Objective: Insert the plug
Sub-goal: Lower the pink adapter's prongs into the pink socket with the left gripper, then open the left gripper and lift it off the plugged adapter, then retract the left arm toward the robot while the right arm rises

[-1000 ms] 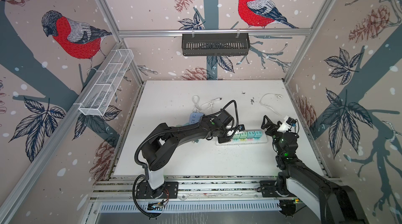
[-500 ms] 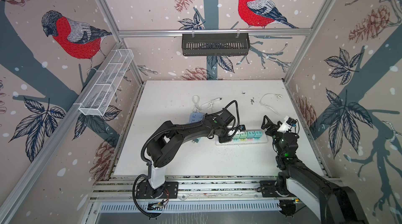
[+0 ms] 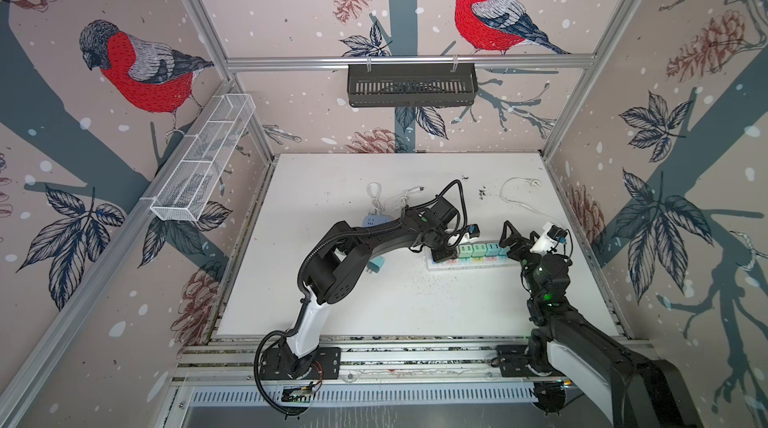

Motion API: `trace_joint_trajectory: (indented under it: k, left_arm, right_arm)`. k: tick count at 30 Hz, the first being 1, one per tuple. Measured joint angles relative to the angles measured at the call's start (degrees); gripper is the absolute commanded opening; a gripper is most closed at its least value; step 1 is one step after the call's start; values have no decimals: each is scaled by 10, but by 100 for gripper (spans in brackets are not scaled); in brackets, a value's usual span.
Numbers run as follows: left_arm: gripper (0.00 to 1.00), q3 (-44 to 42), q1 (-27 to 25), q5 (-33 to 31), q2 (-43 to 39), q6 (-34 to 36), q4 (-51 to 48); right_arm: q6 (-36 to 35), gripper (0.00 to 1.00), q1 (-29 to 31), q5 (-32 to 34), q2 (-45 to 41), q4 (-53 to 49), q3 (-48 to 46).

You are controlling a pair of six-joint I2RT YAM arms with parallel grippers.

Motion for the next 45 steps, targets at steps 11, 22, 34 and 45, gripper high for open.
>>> trace_joint_trajectory:
  k: [11, 22, 34, 45]
  left_arm:
    - [8, -26, 0, 11, -16, -1, 35]
    - [98, -33, -5, 31, -21, 2, 16]
    - [98, -194, -10, -22, -275, -34, 73]
    - [98, -492, 1, -269, -701, -236, 314]
  right_arm:
    - [0, 100, 0, 0, -2, -1, -2]
    - [0, 100, 0, 0, -2, -1, -2]
    - [0, 100, 0, 1, 23, 3, 5]
    - [36, 100, -8, -36, -30, -123, 106]
